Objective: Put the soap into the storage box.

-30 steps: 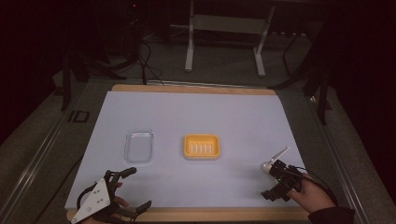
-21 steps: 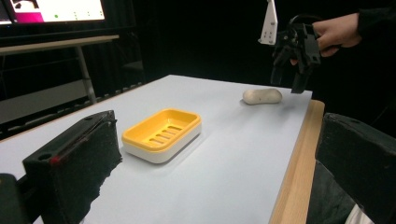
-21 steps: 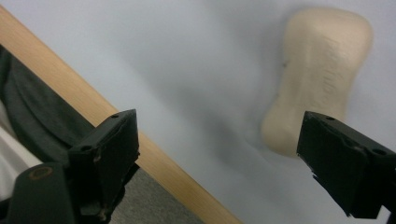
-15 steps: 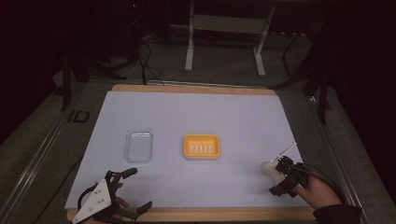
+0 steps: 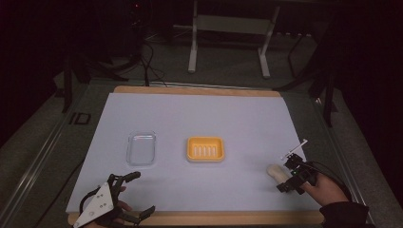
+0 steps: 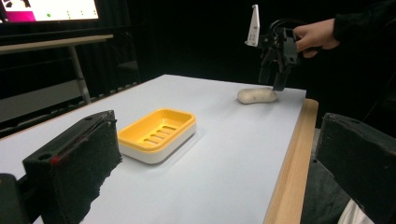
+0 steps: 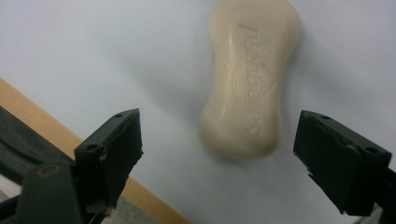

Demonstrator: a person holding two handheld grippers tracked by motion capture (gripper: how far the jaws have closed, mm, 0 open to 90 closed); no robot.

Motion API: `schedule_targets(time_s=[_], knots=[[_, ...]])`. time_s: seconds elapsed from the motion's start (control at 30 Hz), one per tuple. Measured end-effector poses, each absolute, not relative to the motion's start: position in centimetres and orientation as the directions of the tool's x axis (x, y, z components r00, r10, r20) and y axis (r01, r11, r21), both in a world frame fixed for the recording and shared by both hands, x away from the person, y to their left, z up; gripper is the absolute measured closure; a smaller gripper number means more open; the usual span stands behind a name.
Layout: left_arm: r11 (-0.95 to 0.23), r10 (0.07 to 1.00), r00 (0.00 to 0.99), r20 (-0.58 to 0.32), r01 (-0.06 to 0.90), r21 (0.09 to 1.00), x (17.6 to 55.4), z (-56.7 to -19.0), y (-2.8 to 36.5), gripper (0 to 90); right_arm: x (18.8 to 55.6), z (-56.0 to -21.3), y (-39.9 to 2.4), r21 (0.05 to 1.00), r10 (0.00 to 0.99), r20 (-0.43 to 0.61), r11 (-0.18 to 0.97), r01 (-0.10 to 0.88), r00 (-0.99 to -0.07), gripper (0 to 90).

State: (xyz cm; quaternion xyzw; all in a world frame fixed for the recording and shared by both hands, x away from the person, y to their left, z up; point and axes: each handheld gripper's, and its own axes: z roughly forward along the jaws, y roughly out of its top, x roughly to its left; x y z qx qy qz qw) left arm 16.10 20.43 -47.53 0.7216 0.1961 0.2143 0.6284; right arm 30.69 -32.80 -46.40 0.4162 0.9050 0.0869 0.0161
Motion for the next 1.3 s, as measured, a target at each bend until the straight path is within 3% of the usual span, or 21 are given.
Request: schedule_targets(time_s=[0.23,0.33,0.53,1.3], knots=[[-0.138,0.551,0.832,0.066,0.013,0.99,16.1,-47.6,20.4,0.1,30.8,-47.4,-32.8,0.278,0.747,0.06,0.625,0.73,-0.662,14.7],[-0.139,0.551,0.832,0.066,0.013,0.99,16.1,-47.6,20.4,0.1,30.8,-47.8,-32.7,0.282,0.751,0.045,0.624,0.729,-0.659,14.8],[-0.139,0.55,0.832,0.066,0.013,0.99,16.1,-47.6,20.4,0.1,31.4,-48.4,-33.3,0.314,0.778,0.021,0.591,0.743,-0.628,23.4],[-0.14,0.548,0.834,0.063,0.017,0.99,16.1,-47.6,20.3,0.1,31.5,-50.1,-33.1,0.293,0.784,-0.027,0.6,0.745,-0.62,44.7]])
